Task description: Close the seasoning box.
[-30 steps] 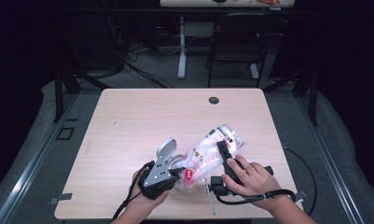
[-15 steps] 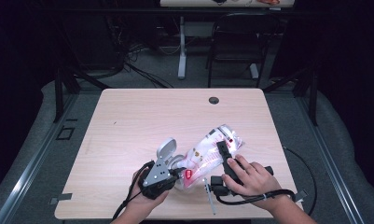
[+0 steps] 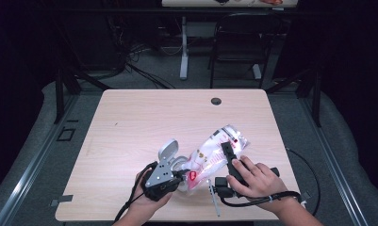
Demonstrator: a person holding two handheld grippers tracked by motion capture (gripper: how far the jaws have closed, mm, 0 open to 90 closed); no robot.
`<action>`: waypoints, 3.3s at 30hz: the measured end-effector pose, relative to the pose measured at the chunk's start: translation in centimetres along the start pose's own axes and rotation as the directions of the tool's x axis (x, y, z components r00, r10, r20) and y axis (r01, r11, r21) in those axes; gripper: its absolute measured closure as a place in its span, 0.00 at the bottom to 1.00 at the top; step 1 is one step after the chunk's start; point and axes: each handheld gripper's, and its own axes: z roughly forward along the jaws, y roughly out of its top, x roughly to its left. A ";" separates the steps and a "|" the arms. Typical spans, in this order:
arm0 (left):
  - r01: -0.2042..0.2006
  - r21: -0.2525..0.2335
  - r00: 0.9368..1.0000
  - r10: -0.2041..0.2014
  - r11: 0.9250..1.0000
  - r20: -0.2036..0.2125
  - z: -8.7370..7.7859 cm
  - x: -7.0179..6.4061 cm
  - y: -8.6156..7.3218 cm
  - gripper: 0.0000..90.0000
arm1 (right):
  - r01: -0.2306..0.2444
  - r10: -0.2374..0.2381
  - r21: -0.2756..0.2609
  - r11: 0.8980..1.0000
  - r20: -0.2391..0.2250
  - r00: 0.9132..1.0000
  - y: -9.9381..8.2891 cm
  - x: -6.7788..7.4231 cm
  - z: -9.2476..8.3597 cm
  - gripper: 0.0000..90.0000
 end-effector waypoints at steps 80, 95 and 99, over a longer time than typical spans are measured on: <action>0.045 -0.029 0.999 -0.044 0.999 0.030 0.0 0.6 -0.1 0.99 | -0.021 0.020 -0.012 1.000 -0.049 0.999 0.4 -1.4 0.3 0.87; 0.050 -0.029 0.998 -0.049 0.998 0.037 0.1 0.6 -0.1 0.99 | -0.011 0.011 -0.005 1.000 -0.054 0.999 0.5 -1.7 0.2 0.87; 0.051 -0.034 0.998 -0.050 0.998 0.038 0.0 0.7 0.0 0.99 | -0.013 0.013 -0.002 1.000 -0.057 0.998 0.5 -1.8 0.2 0.87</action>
